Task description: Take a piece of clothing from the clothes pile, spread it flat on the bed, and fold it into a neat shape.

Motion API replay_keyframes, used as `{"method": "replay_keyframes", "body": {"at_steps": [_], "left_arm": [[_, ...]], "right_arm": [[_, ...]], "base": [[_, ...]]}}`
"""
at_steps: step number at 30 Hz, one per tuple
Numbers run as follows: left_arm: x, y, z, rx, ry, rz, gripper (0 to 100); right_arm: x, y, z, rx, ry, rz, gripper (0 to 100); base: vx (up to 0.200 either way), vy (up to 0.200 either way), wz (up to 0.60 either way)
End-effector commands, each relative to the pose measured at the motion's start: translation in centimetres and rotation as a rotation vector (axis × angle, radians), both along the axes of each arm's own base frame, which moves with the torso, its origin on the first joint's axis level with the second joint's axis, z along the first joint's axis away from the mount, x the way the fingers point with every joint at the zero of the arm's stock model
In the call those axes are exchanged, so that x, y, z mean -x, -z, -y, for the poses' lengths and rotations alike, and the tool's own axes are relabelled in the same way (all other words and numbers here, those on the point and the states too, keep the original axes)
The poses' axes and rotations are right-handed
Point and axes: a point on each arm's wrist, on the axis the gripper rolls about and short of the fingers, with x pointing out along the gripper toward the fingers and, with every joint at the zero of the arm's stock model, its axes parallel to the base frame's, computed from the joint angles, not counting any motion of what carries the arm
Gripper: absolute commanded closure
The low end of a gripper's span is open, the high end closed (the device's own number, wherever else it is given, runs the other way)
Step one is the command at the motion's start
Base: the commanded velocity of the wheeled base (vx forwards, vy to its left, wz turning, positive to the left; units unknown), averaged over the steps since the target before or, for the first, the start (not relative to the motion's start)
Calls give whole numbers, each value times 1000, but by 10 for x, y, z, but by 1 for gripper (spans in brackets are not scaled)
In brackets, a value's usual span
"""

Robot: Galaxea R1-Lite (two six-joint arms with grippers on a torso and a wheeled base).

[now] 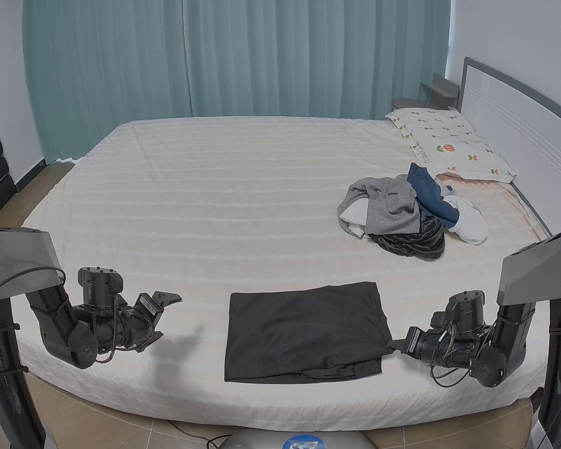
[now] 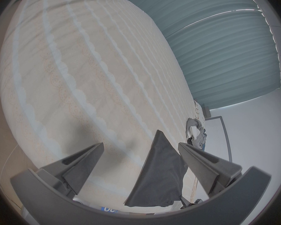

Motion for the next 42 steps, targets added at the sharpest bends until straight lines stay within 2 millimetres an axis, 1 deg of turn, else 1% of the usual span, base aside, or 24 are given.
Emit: {"method": "replay_keyframes", "body": {"at_steps": [1,6,10,15,20,21,23,26,27,29,32,33,37,39,42], "left_arm": [[0,0,0,0,1,0,0],[0,0,0,1,0,-1,0],[0,0,0,1,0,-1,0],[0,0,0,0,1,0,0],[0,0,0,1,0,-1,0],[0,0,0,1,0,-1,0],[0,0,0,1,0,-1,0],[0,0,0,0,1,0,0],[0,0,0,1,0,-1,0],[0,0,0,1,0,-1,0],[0,0,0,1,0,-1,0],[0,0,0,1,0,-1,0],[0,0,0,1,0,-1,0],[0,0,0,1,0,-1,0],[0,0,0,1,0,-1,0]], "right_arm": [[3,-10,3,-7,4,19,100],[7,-10,8,5,4,14,100],[13,-2,9,48,-27,-7,100],[16,1,10,65,-37,-15,100],[21,9,11,113,-75,-34,100],[21,12,12,120,-78,-39,0],[20,13,11,121,-78,-37,0],[16,8,13,112,-67,-6,0],[11,1,15,101,-50,26,0],[0,-9,14,74,-33,80,0],[-23,-13,11,17,18,121,0],[-33,-13,10,-6,34,131,0],[-67,5,8,-34,75,157,0],[-79,10,7,-39,81,171,0],[-93,10,4,-41,81,188,0]], "base": [[0,0,0],[0,0,0],[0,0,0],[0,0,0],[0,0,0],[0,0,0],[0,0,0],[0,0,0],[0,0,0],[0,0,0],[0,0,0],[0,0,0],[0,0,0],[0,0,0],[0,0,0]]}}
